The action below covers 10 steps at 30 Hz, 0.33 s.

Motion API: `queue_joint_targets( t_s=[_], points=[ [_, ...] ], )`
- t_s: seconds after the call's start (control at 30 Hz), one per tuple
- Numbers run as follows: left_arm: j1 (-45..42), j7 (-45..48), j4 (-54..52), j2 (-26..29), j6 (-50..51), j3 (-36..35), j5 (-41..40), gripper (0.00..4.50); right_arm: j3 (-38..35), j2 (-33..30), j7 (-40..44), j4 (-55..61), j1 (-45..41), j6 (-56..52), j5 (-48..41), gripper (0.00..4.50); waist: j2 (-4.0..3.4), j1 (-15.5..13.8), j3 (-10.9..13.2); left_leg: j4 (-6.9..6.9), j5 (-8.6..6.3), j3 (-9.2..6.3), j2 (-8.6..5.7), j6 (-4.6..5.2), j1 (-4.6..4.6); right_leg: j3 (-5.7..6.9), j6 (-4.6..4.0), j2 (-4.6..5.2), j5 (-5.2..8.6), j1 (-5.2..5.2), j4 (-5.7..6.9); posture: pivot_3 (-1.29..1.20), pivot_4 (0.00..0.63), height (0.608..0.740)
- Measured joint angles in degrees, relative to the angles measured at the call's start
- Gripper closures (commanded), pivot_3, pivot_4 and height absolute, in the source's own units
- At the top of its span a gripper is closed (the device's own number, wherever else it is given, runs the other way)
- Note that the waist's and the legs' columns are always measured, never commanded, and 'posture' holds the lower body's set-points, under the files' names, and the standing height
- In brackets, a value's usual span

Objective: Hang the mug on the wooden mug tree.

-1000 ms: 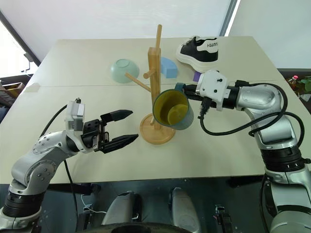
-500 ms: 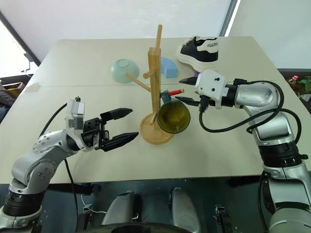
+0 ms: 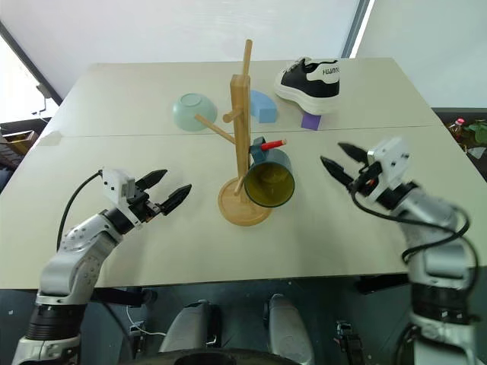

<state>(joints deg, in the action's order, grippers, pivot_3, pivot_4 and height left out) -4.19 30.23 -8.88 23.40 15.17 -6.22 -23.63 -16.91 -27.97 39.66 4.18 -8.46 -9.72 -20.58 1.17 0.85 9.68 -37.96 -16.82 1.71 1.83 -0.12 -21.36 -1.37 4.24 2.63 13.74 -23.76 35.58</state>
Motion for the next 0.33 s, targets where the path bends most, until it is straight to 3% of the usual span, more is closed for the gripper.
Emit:
queue_joint_targets(
  t_s=[0.13,0.33],
  points=[
    [0.7,-3.3,2.3,-2.7,-2.9,0.0,3.2,0.00,0.4,5.0,-4.5,-2.2,1.9,4.0,1.4,1.96,-0.01,-0.1,0.0,-0.02,0.00,-0.01,0.01,0.00,-0.01,0.00,0.00,0.03,0.00,-0.02,0.05,0.00,0.150,0.740],
    [1.5,-4.4,4.2,-4.4,-5.4,0.0,4.5,0.00,1.3,6.7,-5.6,-3.6,3.4,6.9,1.8,1.96,-0.01,-0.1,0.0,-0.02,0.00,-0.02,0.02,0.00,-0.01,0.01,0.00,0.05,0.00,-0.01,0.05,0.00,0.150,0.740]
  ],
)
